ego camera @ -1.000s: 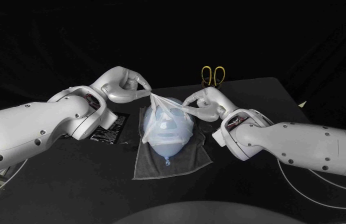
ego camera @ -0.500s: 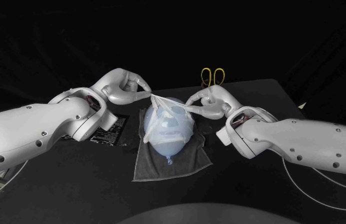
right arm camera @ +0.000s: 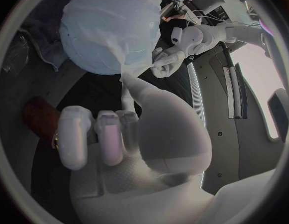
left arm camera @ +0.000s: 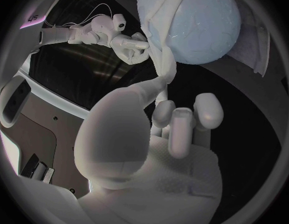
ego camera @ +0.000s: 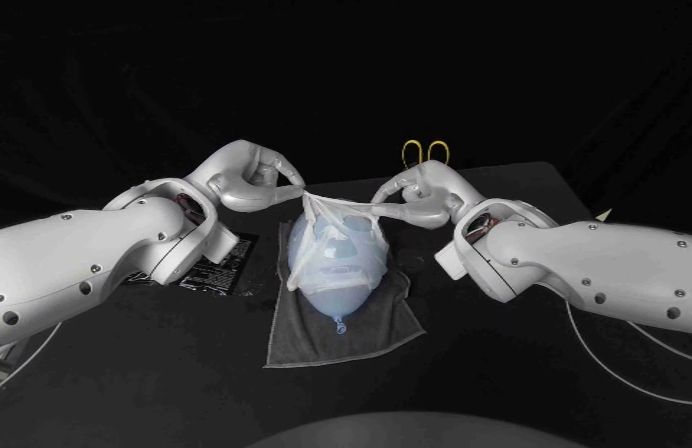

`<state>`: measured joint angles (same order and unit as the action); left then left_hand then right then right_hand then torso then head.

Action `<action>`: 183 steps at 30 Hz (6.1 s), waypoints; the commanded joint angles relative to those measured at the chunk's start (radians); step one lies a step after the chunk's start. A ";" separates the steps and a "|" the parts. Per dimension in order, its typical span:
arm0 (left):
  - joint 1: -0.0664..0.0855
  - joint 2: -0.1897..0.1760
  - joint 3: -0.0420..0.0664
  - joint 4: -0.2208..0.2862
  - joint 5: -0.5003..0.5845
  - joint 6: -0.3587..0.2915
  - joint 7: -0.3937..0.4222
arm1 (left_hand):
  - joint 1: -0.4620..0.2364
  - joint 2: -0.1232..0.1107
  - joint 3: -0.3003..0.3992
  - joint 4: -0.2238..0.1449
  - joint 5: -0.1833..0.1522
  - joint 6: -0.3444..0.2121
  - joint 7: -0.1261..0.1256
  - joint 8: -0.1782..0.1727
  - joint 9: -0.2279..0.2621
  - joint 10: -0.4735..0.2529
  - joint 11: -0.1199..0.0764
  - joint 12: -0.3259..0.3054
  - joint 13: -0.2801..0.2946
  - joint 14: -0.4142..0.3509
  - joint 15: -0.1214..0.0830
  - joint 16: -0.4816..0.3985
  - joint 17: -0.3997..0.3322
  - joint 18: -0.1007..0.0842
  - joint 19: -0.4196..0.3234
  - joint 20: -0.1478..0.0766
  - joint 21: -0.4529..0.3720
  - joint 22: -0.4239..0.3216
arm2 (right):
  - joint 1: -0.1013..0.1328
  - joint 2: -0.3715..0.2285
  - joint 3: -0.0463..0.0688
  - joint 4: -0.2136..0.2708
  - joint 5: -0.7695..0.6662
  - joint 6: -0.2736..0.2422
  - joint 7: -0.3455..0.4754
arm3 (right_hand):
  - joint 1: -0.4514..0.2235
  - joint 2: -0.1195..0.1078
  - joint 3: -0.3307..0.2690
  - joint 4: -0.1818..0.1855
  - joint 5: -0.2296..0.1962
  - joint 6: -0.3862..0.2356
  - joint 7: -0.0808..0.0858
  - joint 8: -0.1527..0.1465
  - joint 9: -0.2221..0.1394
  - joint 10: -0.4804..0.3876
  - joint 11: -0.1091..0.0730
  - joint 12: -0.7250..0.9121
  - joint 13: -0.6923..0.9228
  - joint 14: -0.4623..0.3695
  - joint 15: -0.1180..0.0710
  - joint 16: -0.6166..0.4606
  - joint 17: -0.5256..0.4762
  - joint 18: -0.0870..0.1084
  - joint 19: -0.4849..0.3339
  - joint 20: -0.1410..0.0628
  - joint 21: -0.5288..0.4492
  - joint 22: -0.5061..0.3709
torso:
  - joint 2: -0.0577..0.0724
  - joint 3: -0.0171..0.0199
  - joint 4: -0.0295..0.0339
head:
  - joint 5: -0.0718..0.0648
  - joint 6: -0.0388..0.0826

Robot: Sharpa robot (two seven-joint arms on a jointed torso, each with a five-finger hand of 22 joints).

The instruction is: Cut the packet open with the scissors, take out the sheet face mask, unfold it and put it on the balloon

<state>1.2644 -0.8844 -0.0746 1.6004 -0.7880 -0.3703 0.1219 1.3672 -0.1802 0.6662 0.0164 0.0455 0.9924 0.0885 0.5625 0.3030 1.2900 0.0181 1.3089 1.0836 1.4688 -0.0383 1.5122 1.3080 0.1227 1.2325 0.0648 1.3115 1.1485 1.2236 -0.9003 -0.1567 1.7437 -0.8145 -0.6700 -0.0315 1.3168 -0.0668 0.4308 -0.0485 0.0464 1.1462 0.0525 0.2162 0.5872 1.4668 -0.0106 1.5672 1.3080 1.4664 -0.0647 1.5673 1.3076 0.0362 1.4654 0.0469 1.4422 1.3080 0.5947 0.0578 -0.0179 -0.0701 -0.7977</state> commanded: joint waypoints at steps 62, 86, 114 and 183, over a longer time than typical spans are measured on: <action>0.087 0.071 0.004 -0.110 -0.024 -0.001 -0.037 | -0.008 0.010 0.013 -0.003 0.003 -0.005 0.007 0.012 0.079 0.009 -0.001 0.008 0.006 0.040 -0.004 0.005 0.046 -0.020 0.011 -0.003 0.010 0.008 | 0.114 0.059 0.006 -0.147 -0.215 -0.046 -0.031 | -0.012 0.007 0.026 -0.010 0.002 -0.004 0.001 0.020 0.010 0.104 -0.008 0.004 0.263 0.104 -0.008 0.004 0.263 -0.011 0.059 -0.012 0.019 0.228 | 0.000 0.0012 -0.0002 | 0.009 0.025; 0.121 0.074 0.006 -0.131 -0.061 0.027 -0.059 | -0.009 0.010 0.017 -0.005 0.003 -0.007 0.007 0.014 0.081 0.008 -0.001 0.008 0.006 0.041 -0.004 0.005 0.047 -0.021 0.014 -0.003 0.012 0.011 | 0.116 0.080 0.008 -0.177 -0.217 -0.056 -0.039 | -0.013 0.006 0.029 -0.012 0.002 -0.004 0.001 0.023 0.011 0.104 -0.008 0.004 0.263 0.104 -0.007 0.004 0.263 -0.010 0.058 -0.013 0.017 0.228 | 0.000 0.0005 0.0004 | 0.008 0.026; 0.089 0.186 -0.021 -0.268 0.121 0.250 -0.357 | -0.214 -0.062 -0.221 0.276 0.003 -0.141 0.064 -0.053 0.030 -0.327 0.064 -0.575 -0.653 -0.138 0.056 -0.152 -0.361 0.054 -0.265 0.056 -0.297 -0.370 | 0.116 0.078 0.007 -0.168 -0.216 -0.025 -0.064 | -0.015 0.006 0.031 -0.013 0.002 -0.006 0.001 0.024 0.012 0.104 -0.007 0.004 0.263 0.104 -0.007 0.004 0.263 -0.009 0.056 -0.013 0.013 0.227 | 0.000 0.0006 -0.0012 | 0.013 0.030; 0.087 0.266 -0.021 -0.299 0.033 0.291 -0.428 | 0.179 0.016 -0.247 0.182 0.008 0.053 -0.009 -0.044 -0.031 0.055 -0.019 0.052 0.072 0.072 -0.019 0.034 0.146 -0.031 0.054 -0.015 0.025 0.048 | 0.116 0.059 0.007 -0.132 -0.215 -0.041 -0.076 | -0.020 0.006 0.036 -0.014 0.002 -0.007 0.001 0.029 0.015 0.104 -0.007 0.004 0.263 0.104 -0.006 0.004 0.263 -0.010 0.057 -0.013 0.015 0.227 | -0.001 0.0009 0.0001 | 0.022 0.002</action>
<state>1.3524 -0.6210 -0.0951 1.2972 -0.7445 -0.0684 -0.2926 1.5370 -0.1689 0.4134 0.2008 0.0460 1.0401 0.0740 0.5182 0.2683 1.3396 0.0017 1.3589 1.1538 1.4668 -0.0591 1.5412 1.3080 0.1069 1.2831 0.0503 1.3343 1.1942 1.3386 -0.8413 -0.1502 1.6111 -1.0172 -0.7059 -0.1059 1.3090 -0.0593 0.4609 -0.0623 0.0463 1.1315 0.0540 0.2424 0.6001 1.4665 -0.0103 1.5661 1.3081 1.4662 -0.0642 1.5673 1.3073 0.0362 1.4658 0.0394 1.4567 1.3073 0.5943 0.0586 -0.0183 -0.0485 -0.7947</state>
